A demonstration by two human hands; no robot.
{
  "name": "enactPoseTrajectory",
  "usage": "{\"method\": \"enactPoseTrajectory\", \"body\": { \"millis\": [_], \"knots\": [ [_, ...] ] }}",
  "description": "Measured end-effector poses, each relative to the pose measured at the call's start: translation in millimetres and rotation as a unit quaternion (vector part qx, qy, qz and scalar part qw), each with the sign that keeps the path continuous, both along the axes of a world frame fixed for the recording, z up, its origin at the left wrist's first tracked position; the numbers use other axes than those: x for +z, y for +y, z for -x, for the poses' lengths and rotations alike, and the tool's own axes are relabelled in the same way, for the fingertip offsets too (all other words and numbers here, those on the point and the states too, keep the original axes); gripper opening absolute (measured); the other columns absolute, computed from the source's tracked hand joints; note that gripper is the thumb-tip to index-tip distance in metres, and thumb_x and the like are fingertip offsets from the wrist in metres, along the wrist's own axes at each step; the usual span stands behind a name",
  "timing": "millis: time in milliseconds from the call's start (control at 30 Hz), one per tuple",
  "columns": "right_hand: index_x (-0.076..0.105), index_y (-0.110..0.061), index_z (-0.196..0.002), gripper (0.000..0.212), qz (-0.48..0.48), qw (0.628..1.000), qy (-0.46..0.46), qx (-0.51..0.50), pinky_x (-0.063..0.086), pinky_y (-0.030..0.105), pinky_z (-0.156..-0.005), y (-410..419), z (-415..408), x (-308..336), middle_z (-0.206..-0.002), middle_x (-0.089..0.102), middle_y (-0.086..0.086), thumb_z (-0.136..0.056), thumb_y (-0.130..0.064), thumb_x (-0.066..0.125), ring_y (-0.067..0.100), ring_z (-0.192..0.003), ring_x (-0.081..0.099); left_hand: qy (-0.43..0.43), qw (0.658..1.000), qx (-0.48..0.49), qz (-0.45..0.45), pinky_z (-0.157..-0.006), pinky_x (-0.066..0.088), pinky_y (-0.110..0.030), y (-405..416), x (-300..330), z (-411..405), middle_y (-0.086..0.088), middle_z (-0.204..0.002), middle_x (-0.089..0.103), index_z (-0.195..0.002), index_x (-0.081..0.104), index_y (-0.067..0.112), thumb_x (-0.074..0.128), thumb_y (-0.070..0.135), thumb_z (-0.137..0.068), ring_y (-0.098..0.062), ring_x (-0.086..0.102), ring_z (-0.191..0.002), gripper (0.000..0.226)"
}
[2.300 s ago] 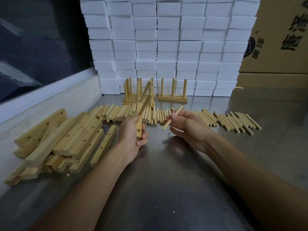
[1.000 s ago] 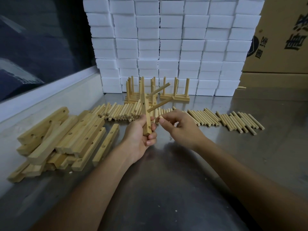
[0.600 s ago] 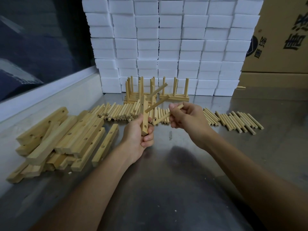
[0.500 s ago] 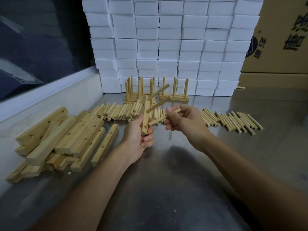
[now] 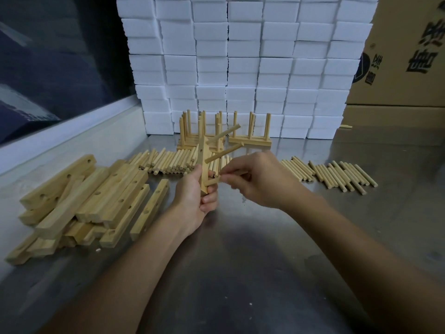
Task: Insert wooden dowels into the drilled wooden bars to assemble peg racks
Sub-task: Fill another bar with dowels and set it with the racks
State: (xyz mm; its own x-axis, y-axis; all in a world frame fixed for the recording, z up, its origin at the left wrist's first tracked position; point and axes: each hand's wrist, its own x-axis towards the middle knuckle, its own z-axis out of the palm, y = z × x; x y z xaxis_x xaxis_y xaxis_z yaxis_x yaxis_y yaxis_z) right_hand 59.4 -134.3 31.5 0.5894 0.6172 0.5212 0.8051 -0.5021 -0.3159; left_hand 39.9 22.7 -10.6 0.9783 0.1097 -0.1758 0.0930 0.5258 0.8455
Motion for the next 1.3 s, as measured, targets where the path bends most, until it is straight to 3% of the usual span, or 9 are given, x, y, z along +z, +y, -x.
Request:
{"method": "enactPoseTrajectory", "body": {
  "millis": [200,300,467,633,767,833,967,1167,1300],
  "knots": [
    [0.074,-0.016,-0.103,0.021,0.083,0.994,-0.073,-0.019,0.051,0.036,-0.069,14,8,-6,-0.084,0.074,0.002,-0.098,-0.028,0.057,0.022,-0.075,0.065,-0.007,1.000,-0.006,-0.005,-0.030,0.016,-0.016,-2,-1,-1,0.001,-0.050,0.039,-0.077,0.048,0.013,0.035,0.037,-0.106,-0.007,0.024,-0.034,0.040],
    [0.071,-0.016,-0.091,0.023,0.076,0.990,-0.093,-0.071,0.036,0.030,-0.054,19,14,-14,-0.068,0.064,-0.003,-0.098,-0.030,0.054,0.021,-0.063,0.057,-0.002,1.000,-0.001,-0.002,-0.030,0.016,-0.016,-3,-2,-1,0.002,-0.049,0.040,-0.077,0.049,0.013,0.037,0.037,-0.105,-0.007,0.025,-0.034,0.039],
    [0.052,-0.020,-0.056,0.042,-0.022,0.988,0.109,-0.110,0.030,0.025,-0.050,25,10,-16,-0.048,0.042,-0.008,-0.097,-0.027,0.058,0.009,-0.044,0.040,-0.017,0.998,0.013,-0.051,-0.030,0.017,-0.016,-5,-3,-2,0.003,-0.049,0.043,-0.082,0.048,0.011,0.036,0.037,-0.106,-0.007,0.025,-0.034,0.037],
    [0.064,-0.017,-0.097,0.015,0.084,0.991,-0.075,-0.073,0.040,0.030,-0.056,17,14,-16,-0.076,0.063,-0.006,-0.091,-0.031,0.062,0.018,-0.065,0.056,-0.010,0.999,0.012,-0.046,-0.031,0.016,-0.015,-5,-2,-1,-0.001,-0.054,0.041,-0.083,0.049,0.011,0.036,0.038,-0.107,-0.007,0.023,-0.035,0.038],
    [0.065,-0.014,-0.091,0.014,0.072,0.986,-0.138,-0.067,0.046,0.036,-0.053,17,15,-20,-0.075,0.067,0.001,-0.090,-0.028,0.061,0.026,-0.064,0.061,-0.011,0.999,0.012,-0.051,-0.033,0.015,-0.015,-6,-3,-1,0.003,-0.048,0.043,-0.083,0.052,0.012,0.038,0.034,-0.106,-0.007,0.024,-0.035,0.035],
    [0.065,-0.013,-0.082,0.016,0.034,0.992,-0.084,-0.086,0.044,0.032,-0.055,22,16,-23,-0.065,0.063,-0.003,-0.090,-0.027,0.065,0.019,-0.058,0.057,-0.015,0.998,0.019,-0.059,-0.033,0.016,-0.014,-7,-4,-2,0.004,-0.048,0.045,-0.086,0.054,0.012,0.038,0.034,-0.106,-0.006,0.026,-0.033,0.033],
    [0.062,-0.018,-0.065,0.026,-0.147,0.951,0.236,-0.136,0.035,0.008,-0.049,31,16,-24,-0.049,0.057,-0.016,-0.088,-0.026,0.071,-0.005,-0.051,0.055,-0.016,0.994,0.042,-0.101,-0.031,0.019,-0.016,-8,-7,-5,0.002,-0.051,0.045,-0.083,0.051,0.012,0.038,0.038,-0.106,-0.006,0.028,-0.032,0.037],
    [0.064,-0.011,-0.082,0.019,0.088,0.979,-0.128,-0.128,0.033,0.029,-0.054,27,23,-19,-0.064,0.062,0.005,-0.087,-0.028,0.059,0.029,-0.059,0.056,-0.016,0.994,0.046,-0.094,-0.032,0.020,-0.014,-9,-5,-1,0.006,-0.043,0.040,-0.093,0.058,0.018,0.038,0.034,-0.107,-0.006,0.028,-0.030,0.029],
    [0.067,-0.013,-0.068,0.026,-0.138,0.940,0.260,-0.174,0.037,0.015,-0.047,34,19,-21,-0.049,0.057,-0.012,-0.087,-0.029,0.073,0.000,-0.047,0.052,-0.020,0.990,0.048,-0.131,-0.034,0.021,-0.014,-11,-6,-3,0.007,-0.044,0.043,-0.085,0.054,0.015,0.038,0.037,-0.106,-0.006,0.029,-0.031,0.034]
  ]
}}
